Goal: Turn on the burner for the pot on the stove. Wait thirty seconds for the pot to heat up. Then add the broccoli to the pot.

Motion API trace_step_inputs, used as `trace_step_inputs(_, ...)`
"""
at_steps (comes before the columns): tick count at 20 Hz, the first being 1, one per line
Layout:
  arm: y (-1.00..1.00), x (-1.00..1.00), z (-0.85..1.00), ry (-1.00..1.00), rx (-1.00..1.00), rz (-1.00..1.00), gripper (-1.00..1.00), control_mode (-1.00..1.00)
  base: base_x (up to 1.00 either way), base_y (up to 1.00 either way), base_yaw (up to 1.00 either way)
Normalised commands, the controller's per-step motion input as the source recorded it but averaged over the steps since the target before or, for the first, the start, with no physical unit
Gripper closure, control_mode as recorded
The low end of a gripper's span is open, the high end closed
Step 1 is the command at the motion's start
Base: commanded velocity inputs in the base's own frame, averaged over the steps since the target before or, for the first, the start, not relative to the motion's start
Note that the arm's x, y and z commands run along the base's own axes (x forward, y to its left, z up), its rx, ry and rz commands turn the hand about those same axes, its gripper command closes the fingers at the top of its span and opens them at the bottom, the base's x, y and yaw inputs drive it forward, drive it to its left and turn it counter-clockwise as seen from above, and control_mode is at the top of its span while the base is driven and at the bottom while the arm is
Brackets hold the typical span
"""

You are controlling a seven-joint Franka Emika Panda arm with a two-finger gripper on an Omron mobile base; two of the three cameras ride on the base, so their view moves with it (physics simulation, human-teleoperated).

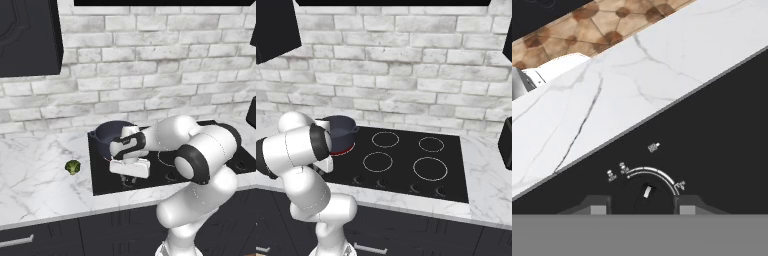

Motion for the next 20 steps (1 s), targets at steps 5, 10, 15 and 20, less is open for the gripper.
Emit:
trace_step_inputs(5,0.00,0.00,0.00,0.00,0.00,0.00,1.00,-1.00,0.00,0.00,0.00)
trace_step_inputs(10,0.00,0.00,0.00,0.00,0.00,0.00,1.00,-1.00,0.00,0.00,0.00)
trace_step_inputs(15,0.00,0.00,0.00,0.00,0.00,0.00,1.00,-1.00,0.00,0.00,0.00)
trace_step_inputs(20,0.00,0.00,0.00,0.00,0.00,0.00,1.00,-1.00,0.00,0.00,0.00)
